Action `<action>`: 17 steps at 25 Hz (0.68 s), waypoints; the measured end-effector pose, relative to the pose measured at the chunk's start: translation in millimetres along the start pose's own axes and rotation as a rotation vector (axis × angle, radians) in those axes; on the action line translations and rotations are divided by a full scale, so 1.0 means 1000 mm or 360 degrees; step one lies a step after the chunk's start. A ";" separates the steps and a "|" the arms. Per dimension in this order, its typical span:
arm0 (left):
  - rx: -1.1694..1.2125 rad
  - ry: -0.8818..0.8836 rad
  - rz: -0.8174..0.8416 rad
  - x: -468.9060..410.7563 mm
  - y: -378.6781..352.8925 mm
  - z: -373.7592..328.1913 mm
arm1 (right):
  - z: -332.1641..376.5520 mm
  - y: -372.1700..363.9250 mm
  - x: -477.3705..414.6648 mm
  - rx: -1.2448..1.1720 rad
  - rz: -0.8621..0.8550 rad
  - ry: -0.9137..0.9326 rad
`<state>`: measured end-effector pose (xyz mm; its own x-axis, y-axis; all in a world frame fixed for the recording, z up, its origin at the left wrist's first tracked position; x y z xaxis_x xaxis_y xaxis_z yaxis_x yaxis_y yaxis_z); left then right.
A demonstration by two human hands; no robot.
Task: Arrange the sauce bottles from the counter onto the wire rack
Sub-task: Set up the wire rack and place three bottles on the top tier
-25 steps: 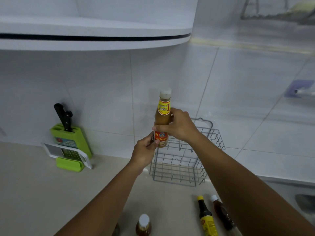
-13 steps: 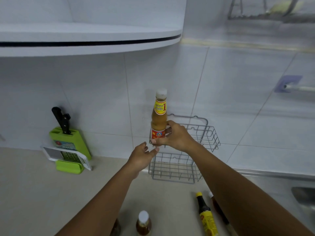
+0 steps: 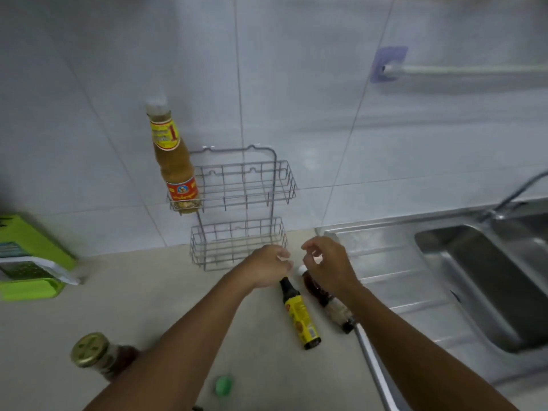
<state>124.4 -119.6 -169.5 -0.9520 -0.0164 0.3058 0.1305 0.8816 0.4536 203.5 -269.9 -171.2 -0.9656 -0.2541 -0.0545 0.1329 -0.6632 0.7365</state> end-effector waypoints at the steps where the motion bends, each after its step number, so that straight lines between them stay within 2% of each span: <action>1: 0.0043 0.0090 -0.0007 -0.011 -0.025 0.017 | -0.028 -0.008 0.002 0.0126 0.0123 -0.0213; 4: 0.0066 0.0306 -0.0160 -0.034 -0.083 0.069 | -0.092 -0.028 0.017 0.0529 0.0525 -0.0675; 7: 0.0063 0.0515 -0.0411 -0.038 -0.109 0.102 | -0.117 -0.034 0.027 0.0754 0.0612 -0.0747; 10: 0.0076 0.0616 -0.0478 -0.044 -0.126 0.118 | -0.128 -0.039 0.025 0.0822 0.0594 -0.0729; 14: 0.0252 0.0613 -0.0514 -0.040 -0.132 0.115 | -0.135 -0.034 0.025 0.0642 0.0603 -0.0756; 17: 0.0376 0.0404 -0.0589 -0.027 -0.115 0.084 | -0.128 -0.012 0.021 0.0143 0.0565 -0.0776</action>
<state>112.0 -180.5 -300.6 -0.8214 -0.4361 0.3674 -0.2970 0.8772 0.3772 210.1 -357.9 -267.5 -0.8596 -0.0833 0.5041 0.4667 -0.5297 0.7082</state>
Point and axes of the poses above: each hand's wrist, its own x-axis away from the middle knuckle, its own y-axis out of the back of the hand, z = x × y, the point moved 7 cm from there along -x, towards the middle knuckle, and after that the axes turned 15 degrees about -y, right-handed, at the moved point
